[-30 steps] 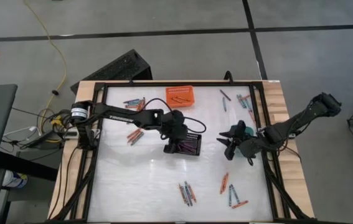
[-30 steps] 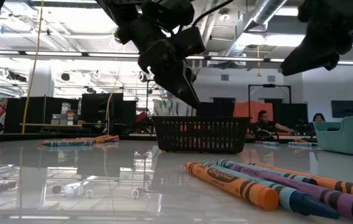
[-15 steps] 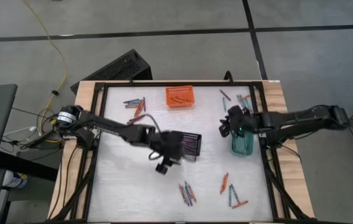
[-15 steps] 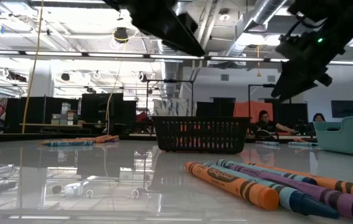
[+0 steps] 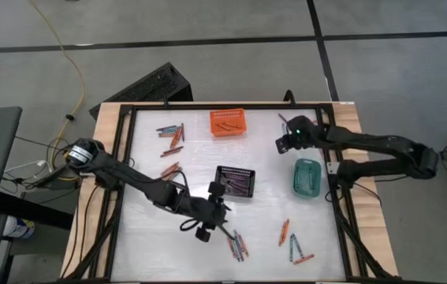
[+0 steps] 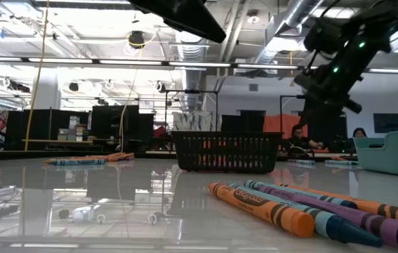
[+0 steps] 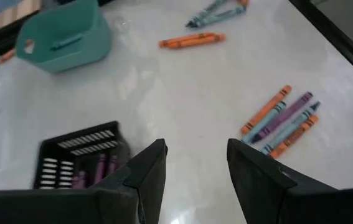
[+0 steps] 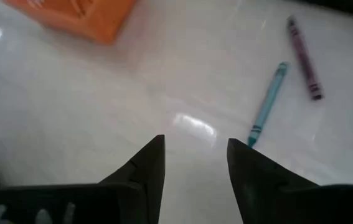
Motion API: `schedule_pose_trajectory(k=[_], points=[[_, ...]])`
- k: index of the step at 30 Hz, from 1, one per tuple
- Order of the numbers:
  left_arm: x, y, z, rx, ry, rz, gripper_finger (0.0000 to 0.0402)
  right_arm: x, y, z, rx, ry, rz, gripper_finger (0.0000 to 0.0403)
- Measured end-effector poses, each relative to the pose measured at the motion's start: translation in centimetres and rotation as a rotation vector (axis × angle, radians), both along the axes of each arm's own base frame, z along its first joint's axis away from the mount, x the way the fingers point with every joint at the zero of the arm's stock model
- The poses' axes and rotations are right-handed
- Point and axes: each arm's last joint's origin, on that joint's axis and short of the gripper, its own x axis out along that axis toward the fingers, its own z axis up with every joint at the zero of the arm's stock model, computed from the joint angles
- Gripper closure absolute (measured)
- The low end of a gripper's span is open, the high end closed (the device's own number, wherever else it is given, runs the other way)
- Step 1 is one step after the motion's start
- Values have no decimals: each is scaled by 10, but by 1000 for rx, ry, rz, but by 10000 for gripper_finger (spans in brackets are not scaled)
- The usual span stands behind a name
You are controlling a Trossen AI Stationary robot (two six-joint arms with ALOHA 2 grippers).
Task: Sort crayons
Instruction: Put the light blue green crayon into the green bin
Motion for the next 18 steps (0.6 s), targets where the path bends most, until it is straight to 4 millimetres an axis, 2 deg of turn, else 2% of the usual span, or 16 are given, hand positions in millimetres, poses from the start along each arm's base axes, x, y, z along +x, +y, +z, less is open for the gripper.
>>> schedule_pose_trajectory(k=[4, 9, 13, 18], points=[[-9, -3, -14, -20, 16, 13, 242, 9, -15, -9, 37, 50, 5, 241], [-27, -1, -23, -51, 14, 55, 242, 21, -34, -12, 73, 146, 0, 241], [-50, 3, -23, -99, -77, 82, 242, 31, -52, -11, 97, 206, -8, 241], [-88, 17, -24, -212, -235, 95, 242, 36, -77, -12, 150, 282, -30, 241]])
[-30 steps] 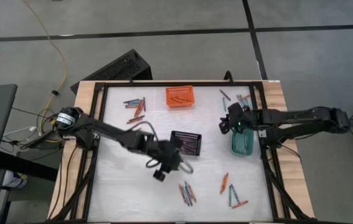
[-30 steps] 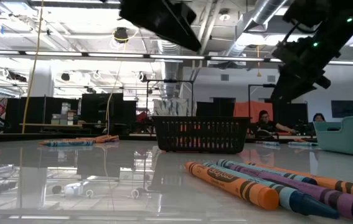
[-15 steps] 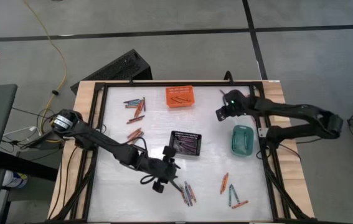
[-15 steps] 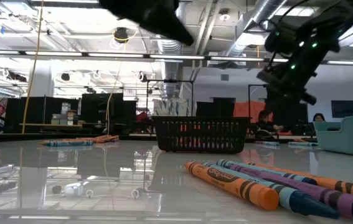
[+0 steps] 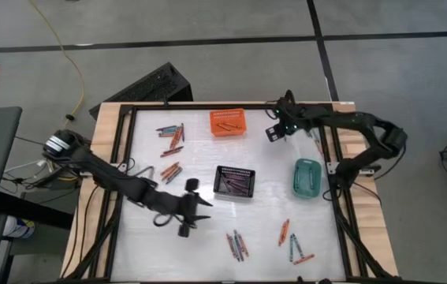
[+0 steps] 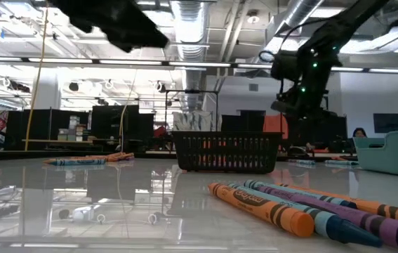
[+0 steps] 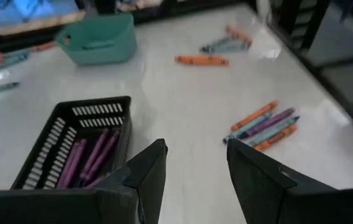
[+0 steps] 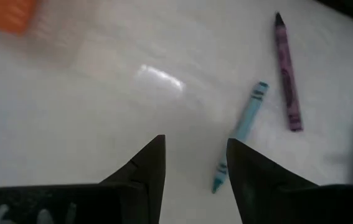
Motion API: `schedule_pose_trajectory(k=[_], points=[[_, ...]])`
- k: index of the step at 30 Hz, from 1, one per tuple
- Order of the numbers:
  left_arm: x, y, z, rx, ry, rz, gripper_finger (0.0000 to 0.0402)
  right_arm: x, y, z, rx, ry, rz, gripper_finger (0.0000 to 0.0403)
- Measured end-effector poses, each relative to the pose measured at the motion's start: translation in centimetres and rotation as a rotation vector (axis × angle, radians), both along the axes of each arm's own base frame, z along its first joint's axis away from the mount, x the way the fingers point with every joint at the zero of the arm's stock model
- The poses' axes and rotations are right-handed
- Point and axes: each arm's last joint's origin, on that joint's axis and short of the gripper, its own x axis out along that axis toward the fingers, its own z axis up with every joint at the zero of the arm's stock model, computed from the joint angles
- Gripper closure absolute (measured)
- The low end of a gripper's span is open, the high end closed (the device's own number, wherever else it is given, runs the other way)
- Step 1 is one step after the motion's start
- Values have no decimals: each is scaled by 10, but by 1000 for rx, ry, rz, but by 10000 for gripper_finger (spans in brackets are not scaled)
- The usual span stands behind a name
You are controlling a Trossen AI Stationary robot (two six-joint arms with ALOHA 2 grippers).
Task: Sort crayons
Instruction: Put the light blue green crayon into the green bin
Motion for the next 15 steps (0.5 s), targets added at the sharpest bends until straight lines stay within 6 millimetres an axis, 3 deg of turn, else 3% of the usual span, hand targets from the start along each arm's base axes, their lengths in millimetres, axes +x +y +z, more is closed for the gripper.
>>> schedule_pose_trajectory(k=[8, 15], points=[[-50, 11, -6, -117, -151, -35, 242, -10, -26, -20, 144, 54, -70, 241], [-63, 6, -14, -103, -147, -42, 242, -7, -29, -37, 199, 72, -85, 241]])
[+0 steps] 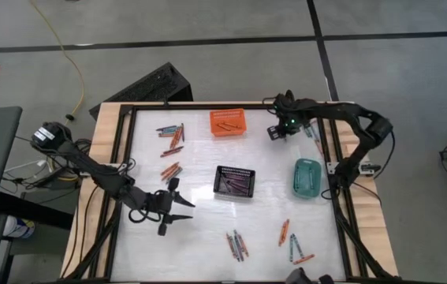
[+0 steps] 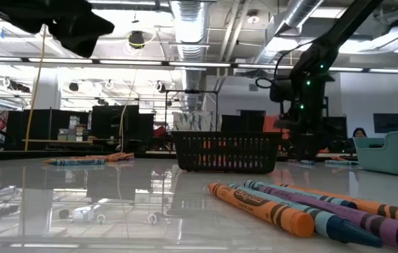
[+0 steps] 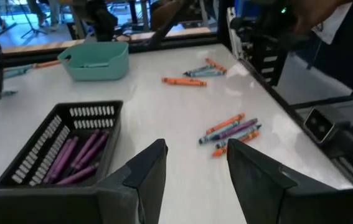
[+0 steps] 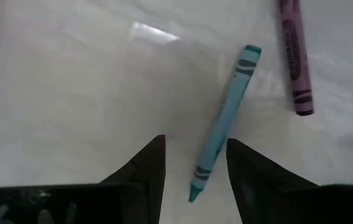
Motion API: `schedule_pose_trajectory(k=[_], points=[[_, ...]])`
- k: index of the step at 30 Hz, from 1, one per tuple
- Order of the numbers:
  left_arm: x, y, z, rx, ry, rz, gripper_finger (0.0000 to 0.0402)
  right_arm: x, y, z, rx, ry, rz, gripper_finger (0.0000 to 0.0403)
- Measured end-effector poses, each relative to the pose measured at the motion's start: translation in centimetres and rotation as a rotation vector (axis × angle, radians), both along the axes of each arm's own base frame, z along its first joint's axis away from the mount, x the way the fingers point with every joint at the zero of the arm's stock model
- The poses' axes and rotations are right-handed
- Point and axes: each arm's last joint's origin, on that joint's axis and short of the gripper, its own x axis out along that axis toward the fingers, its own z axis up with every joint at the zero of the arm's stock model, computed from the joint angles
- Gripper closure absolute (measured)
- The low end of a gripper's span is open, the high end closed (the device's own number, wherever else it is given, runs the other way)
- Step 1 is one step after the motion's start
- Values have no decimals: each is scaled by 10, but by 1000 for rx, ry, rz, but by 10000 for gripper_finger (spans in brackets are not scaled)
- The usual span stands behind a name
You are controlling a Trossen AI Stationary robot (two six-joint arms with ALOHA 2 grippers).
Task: Sort crayons
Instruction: Put the light blue green crayon into the green bin
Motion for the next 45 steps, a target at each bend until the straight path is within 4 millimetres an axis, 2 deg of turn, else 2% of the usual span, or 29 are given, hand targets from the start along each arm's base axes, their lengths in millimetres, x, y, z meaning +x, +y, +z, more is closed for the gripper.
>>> schedule_pose_trajectory(k=[6, 19, 27, 32, 36, 41, 45], points=[[-2, -4, -1, 34, 7, -20, 242, 5, 0, -12, 46, 21, -1, 262], [-4, -6, -2, 81, 4, -40, 242, 17, 20, -12, 90, 40, 82, 390], [-4, -6, -2, 79, 4, -41, 242, 24, 34, -9, 100, 54, 155, 400], [-4, -6, -2, 78, 5, -40, 242, 28, 43, 9, 122, 18, 194, 402], [-4, -6, -2, 79, 5, -41, 242, 33, 50, 40, 62, -1, 230, 402], [-4, -6, -2, 90, 4, -42, 242, 30, 80, 74, 59, 17, 277, 402], [-4, -6, -2, 100, 2, -42, 242, 21, 119, 95, 69, 40, 292, 403]])
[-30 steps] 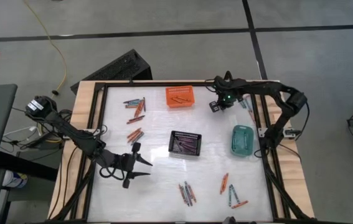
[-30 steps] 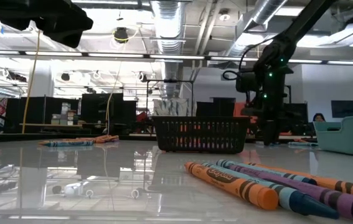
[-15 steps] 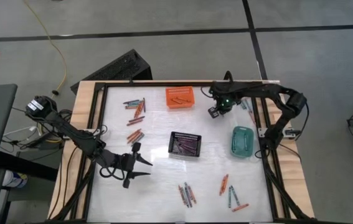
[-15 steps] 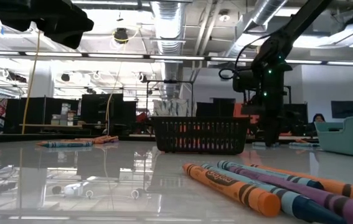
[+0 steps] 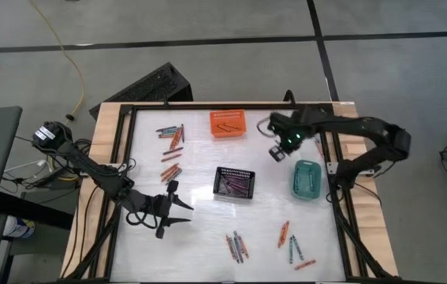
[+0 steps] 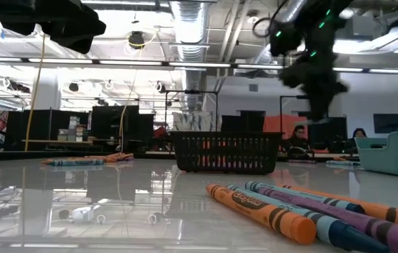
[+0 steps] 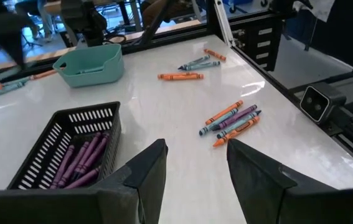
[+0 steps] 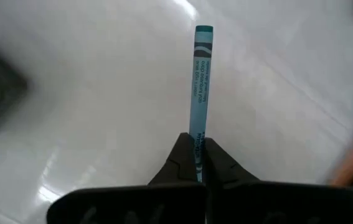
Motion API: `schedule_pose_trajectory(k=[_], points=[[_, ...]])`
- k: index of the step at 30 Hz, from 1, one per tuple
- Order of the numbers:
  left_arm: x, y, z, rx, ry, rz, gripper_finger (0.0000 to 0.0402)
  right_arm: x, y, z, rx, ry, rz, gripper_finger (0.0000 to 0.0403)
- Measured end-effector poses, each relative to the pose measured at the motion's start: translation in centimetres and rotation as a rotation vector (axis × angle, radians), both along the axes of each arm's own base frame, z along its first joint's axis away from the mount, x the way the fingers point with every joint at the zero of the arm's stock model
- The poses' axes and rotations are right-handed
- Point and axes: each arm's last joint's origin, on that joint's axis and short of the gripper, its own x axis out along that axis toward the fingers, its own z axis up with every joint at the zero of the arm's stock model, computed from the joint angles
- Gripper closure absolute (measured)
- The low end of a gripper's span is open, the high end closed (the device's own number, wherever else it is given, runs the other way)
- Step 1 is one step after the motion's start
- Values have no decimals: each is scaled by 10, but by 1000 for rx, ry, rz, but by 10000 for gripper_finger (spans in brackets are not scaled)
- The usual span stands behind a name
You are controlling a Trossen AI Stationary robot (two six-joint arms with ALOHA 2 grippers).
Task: Sort crayons
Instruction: Put the light blue green crayon into the green bin
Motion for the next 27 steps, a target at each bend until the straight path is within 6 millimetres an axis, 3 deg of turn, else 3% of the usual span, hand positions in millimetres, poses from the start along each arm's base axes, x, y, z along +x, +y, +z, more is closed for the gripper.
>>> schedule_pose_trajectory(k=[8, 15, 20, 27], points=[[1, 1, 0, 52, -13, 26, 242, -16, 86, 32, -4, -109, -21, 403], [4, 8, 0, 62, -14, 53, 242, -36, 145, 32, -24, -51, -131, 403], [7, 11, 1, 67, -22, 33, 242, -52, 163, 25, -72, -4, -239, 403], [10, 15, 2, 61, -22, 5, 242, -69, 172, 0, -123, 40, -359, 403]])
